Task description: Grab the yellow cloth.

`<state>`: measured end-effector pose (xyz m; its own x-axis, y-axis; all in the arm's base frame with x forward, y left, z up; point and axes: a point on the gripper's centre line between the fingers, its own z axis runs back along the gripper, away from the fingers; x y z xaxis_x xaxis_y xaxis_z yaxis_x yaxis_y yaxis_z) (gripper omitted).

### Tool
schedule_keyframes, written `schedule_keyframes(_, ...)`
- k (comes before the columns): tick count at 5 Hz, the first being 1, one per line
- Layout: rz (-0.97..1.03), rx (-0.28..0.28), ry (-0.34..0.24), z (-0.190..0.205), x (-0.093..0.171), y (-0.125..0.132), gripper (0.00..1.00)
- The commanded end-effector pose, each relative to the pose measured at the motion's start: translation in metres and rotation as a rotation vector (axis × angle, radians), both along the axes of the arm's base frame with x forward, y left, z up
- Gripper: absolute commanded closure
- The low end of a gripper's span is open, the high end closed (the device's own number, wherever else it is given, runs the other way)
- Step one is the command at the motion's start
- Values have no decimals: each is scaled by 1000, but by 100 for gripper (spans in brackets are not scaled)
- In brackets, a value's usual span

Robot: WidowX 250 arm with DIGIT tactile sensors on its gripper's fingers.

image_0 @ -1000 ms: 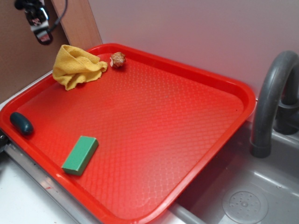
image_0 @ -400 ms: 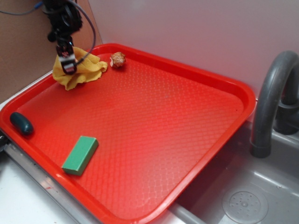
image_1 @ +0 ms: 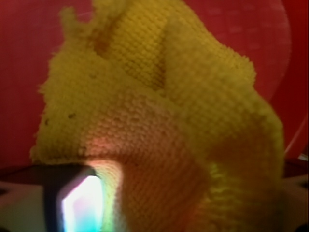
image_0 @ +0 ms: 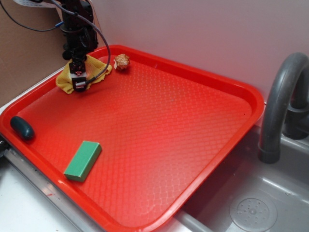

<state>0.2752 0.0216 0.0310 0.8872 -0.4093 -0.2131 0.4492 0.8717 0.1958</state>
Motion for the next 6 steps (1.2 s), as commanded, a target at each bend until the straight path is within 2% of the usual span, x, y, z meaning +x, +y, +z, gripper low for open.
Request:
schedule_keyframes(1, 3, 94, -33, 55, 4, -21, 100)
schedule_keyframes(2, 167, 65, -78, 106, -1, -41, 100)
schedule_keyframes(3, 288, -104, -132, 146, -13, -49, 100)
schedule_keyframes(4, 495, -293, -179, 176, -36, -54, 100)
schedule_keyframes(5, 623, -323, -231, 194, -55, -55, 100)
schedule_keyframes(6, 646, -300, -283, 201, -60, -62, 100)
